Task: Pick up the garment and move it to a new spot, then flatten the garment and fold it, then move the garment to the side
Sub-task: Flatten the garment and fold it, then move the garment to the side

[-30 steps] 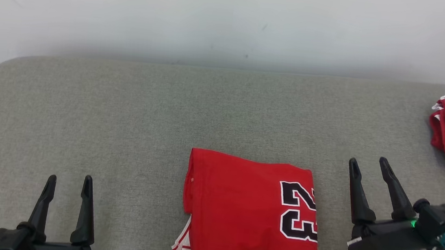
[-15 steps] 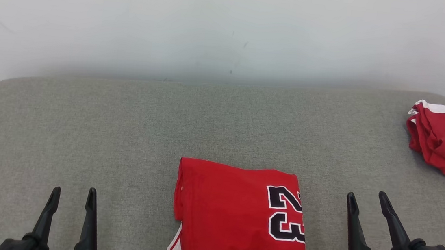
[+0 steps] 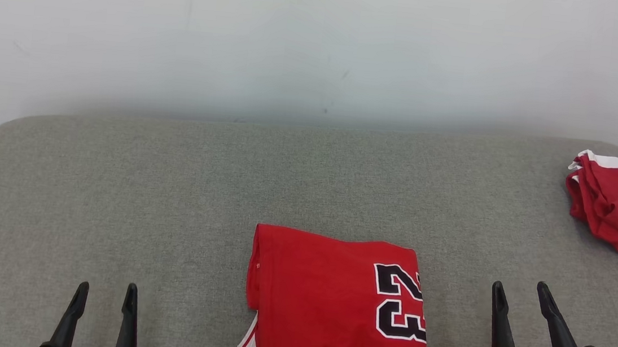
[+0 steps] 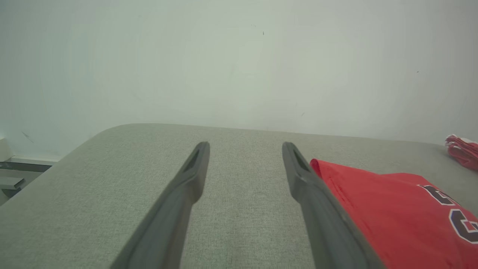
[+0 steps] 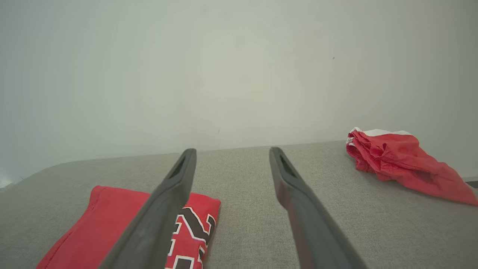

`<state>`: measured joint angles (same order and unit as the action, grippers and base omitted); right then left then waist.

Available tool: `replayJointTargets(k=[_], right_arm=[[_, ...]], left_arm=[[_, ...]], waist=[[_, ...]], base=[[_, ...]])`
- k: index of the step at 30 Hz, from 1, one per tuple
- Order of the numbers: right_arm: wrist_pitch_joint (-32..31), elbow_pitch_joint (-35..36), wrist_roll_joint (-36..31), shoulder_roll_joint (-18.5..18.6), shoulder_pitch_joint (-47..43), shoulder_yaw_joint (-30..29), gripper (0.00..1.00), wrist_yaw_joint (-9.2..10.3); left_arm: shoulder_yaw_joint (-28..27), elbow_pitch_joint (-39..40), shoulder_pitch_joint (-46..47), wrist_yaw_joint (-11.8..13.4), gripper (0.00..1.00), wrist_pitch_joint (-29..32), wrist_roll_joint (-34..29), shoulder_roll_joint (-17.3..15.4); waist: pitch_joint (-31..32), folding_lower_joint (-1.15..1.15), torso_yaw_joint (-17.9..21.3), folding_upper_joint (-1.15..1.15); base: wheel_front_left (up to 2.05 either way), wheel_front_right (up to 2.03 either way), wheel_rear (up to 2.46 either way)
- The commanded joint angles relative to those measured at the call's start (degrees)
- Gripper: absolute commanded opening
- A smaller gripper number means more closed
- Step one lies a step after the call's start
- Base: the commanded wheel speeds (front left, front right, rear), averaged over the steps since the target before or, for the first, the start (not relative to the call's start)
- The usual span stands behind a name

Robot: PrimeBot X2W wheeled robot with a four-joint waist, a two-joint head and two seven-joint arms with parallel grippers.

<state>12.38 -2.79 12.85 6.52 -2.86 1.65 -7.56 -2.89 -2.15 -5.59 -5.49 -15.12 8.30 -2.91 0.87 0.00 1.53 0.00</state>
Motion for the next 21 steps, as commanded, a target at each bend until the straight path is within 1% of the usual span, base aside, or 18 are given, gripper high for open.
replayJointTargets(k=[1,21], right_arm=[[-0.2,0.35,-0.66,-0.27,-0.87,-0.26,1.0,0.15],[-1.26,0.37,-0.83,-0.73,-1.25,-0.7,1.0,0.15]], left_arm=[[0.08,-0.06,-0.76,0.09,1.0,0.01,-0.57,0.0],[-0.12,0.14,-1.02,0.16,1.0,0.01,-0.75,-0.2]], waist=[[0.06,0.0,-0.16,0.0],[-0.1,0.0,-0.13,0.0]], base=[[0.0,0.0,0.0],[0.0,0.0,0.0]])
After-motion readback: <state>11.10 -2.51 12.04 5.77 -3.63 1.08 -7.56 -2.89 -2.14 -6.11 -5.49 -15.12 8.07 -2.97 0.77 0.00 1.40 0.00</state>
